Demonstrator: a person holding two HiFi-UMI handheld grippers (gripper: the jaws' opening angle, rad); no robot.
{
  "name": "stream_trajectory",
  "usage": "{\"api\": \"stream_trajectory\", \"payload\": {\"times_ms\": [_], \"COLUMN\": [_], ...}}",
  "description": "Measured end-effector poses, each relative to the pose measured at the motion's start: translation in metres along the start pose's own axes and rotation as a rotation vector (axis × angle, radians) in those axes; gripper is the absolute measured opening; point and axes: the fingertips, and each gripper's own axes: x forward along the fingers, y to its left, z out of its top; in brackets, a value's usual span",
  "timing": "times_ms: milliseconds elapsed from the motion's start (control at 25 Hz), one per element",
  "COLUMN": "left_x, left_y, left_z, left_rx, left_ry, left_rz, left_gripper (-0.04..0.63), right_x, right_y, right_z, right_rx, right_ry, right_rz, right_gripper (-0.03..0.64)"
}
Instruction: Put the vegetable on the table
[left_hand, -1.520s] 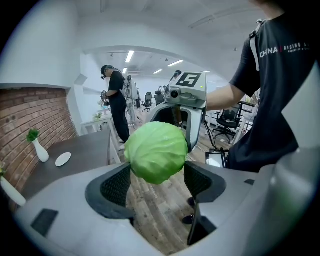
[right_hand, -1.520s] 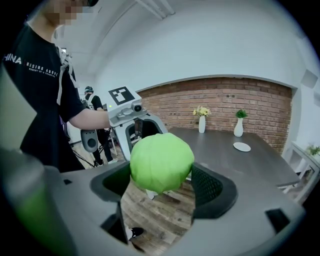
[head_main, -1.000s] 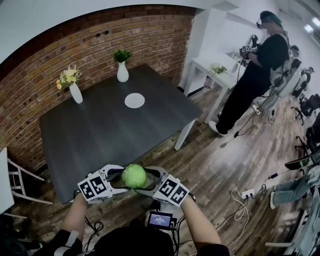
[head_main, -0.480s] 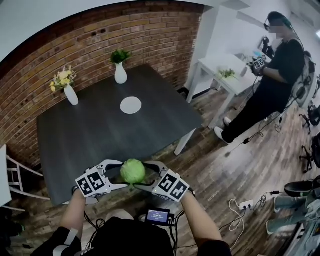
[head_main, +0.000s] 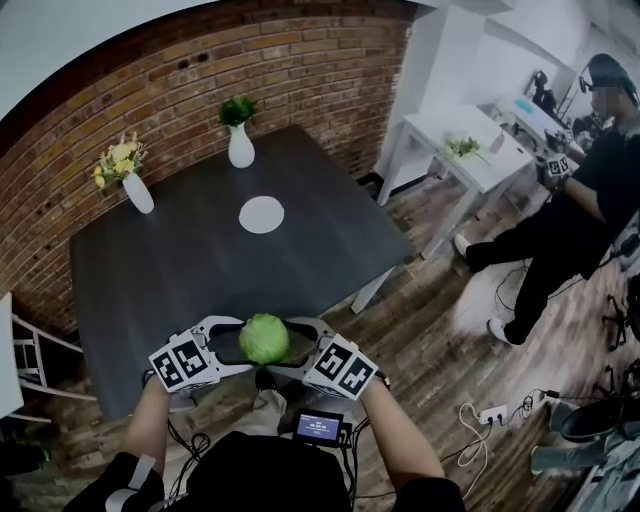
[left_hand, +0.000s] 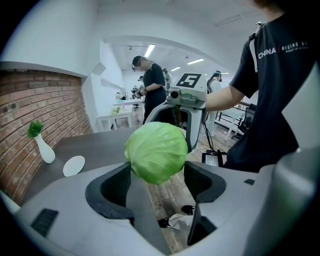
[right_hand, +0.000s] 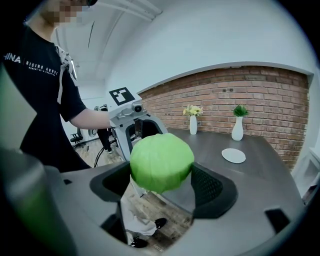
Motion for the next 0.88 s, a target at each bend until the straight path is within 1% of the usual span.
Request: {"api": "stream_trajectory", "payload": {"times_ms": [320, 680, 880], "left_x": [0.009, 0.002, 0.001], "left_y": [0.066, 0.151, 0.180], "left_z": [0.000, -0.002, -0.012], "left_rx": [0.004, 0.019, 0.014], "left_ry": [-0.025, -0.037, -0.048], "left_rz": [-0.023, -0.018, -0.031], "left_gripper": [0.318, 0.318, 0.318], "right_x": [0.021, 0.058, 0.077], "right_y": [-0.061, -0.131, -0.155], "right_z": [0.017, 0.045, 0.053], "right_rx": [0.000, -0.007, -0.002], "right_ry": [0.019, 0.028, 0.037], "right_rz": [-0.023, -0.038, -0.045], "right_gripper": [0.371, 0.371, 0.371]}}
